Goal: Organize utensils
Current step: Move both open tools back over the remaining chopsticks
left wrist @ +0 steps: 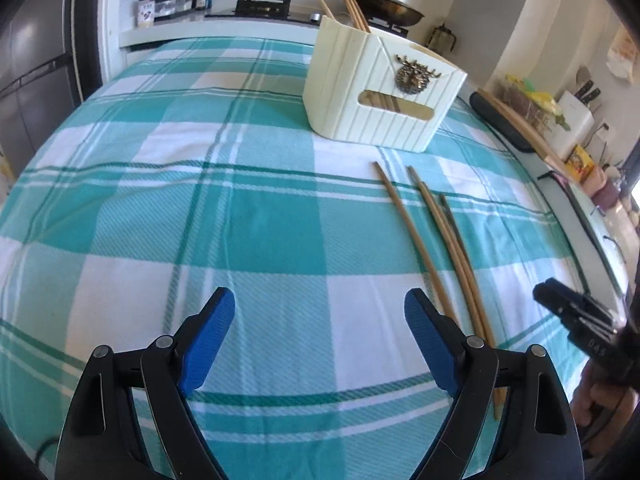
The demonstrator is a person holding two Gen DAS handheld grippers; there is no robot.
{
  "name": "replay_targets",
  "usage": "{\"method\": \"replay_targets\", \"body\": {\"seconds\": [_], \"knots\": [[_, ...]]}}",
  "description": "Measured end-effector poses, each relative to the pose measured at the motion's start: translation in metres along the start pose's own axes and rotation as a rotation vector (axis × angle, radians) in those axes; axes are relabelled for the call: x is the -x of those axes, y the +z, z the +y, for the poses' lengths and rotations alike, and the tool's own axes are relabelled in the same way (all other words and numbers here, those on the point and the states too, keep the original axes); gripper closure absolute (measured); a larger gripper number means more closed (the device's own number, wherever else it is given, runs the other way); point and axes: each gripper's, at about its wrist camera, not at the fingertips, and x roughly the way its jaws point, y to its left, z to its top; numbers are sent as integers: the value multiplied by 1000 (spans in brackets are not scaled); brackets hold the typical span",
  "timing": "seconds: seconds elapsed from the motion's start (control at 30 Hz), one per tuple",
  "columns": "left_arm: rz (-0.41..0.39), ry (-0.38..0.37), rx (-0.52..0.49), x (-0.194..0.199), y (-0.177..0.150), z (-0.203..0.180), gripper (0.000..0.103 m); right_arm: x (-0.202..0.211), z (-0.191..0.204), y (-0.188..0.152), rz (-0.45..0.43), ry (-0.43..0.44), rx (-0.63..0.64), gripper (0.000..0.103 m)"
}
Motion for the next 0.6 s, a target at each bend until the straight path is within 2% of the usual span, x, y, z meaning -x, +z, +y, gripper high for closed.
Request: {"method": "replay_targets", "body": {"seconds": [0.17, 0.33, 0.5, 0.57, 0.6], "knots": [[13, -3, -61, -8, -2, -26, 15, 8, 22, -18, 7, 62, 16, 56], [32, 3, -121, -30, 7, -54, 15, -5, 31, -30, 54, 72, 6, 56], [73, 96, -191, -54, 4, -70, 16, 0, 34, -31, 40, 70, 13, 56], [42, 103, -208, -53, 2, -71, 16, 2, 34, -33, 37, 61, 20, 56], [39, 95, -207, -52, 1, -69, 22, 2, 34, -33, 37, 59, 20, 56]]}}
